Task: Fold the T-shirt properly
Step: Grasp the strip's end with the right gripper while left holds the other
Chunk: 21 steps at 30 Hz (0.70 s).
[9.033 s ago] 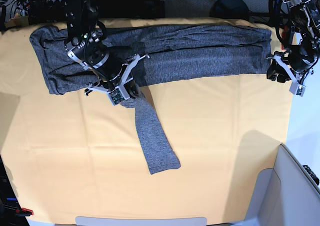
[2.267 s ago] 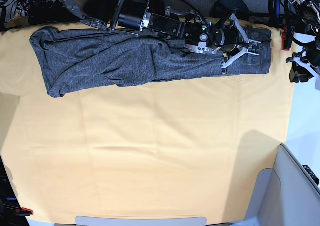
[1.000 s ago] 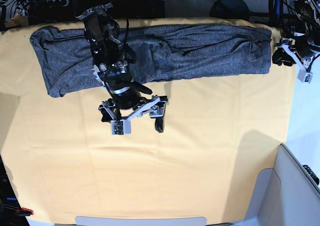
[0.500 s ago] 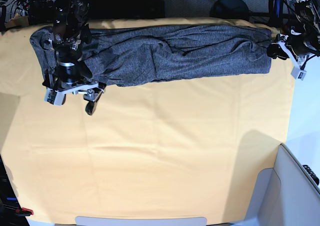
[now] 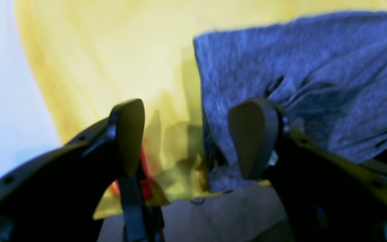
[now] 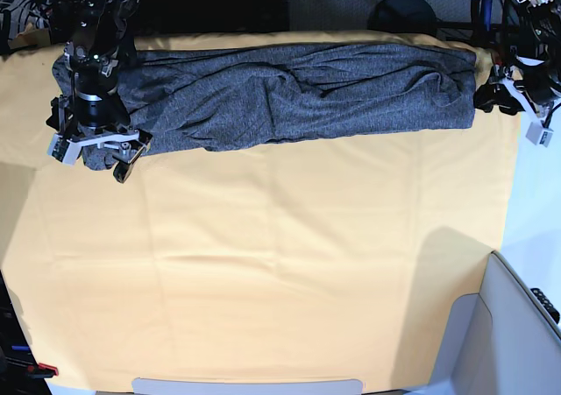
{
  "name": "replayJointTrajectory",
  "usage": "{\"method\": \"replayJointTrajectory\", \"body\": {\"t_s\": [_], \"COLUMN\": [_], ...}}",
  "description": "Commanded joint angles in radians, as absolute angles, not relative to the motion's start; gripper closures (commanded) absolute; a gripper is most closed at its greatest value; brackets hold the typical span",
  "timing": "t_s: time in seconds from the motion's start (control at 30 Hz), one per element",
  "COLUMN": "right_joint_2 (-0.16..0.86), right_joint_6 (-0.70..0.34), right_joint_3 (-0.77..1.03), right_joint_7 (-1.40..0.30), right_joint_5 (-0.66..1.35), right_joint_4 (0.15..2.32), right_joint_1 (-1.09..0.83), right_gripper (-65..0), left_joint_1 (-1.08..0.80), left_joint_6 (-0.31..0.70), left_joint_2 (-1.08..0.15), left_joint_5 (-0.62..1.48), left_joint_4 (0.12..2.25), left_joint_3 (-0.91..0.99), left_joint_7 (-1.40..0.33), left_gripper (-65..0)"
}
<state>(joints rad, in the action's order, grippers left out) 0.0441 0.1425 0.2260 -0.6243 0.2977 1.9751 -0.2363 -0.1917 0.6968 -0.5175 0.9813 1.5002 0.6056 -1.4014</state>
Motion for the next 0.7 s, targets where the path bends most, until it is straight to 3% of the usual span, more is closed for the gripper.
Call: {"method": "replayJointTrajectory", "body": {"t_s": [0.0,0.3,0.67], "right_joint_2": [0.048,0.048,0.038], "right_joint_6": [0.137,0.137,0.137], "right_joint_3": [0.229,0.229,0.228], "right_joint_7": [-0.595,-0.595,-0.595], "right_joint_5": [0.3,0.298,0.302], "right_joint_4": [1.992,1.989,1.989], "right_joint_1": [-0.232,-0.249,-0.259], "right_gripper": [-57.5,-57.5,-57.5], "left_joint_1": [-0.196,-0.179,-0.168], "left_joint_6": [0.698,0.698,0.698], "left_joint_2": [-0.539,-0.536,-0.541], "left_joint_5": [1.001,1.009,1.182], "left_joint_4": [1.504,1.27,1.224], "left_joint_3": [0.618,0.619,0.619], "left_joint_7": [-1.396,-1.396,-1.396], "left_gripper": [-42.1,-42.1,-42.1]}}
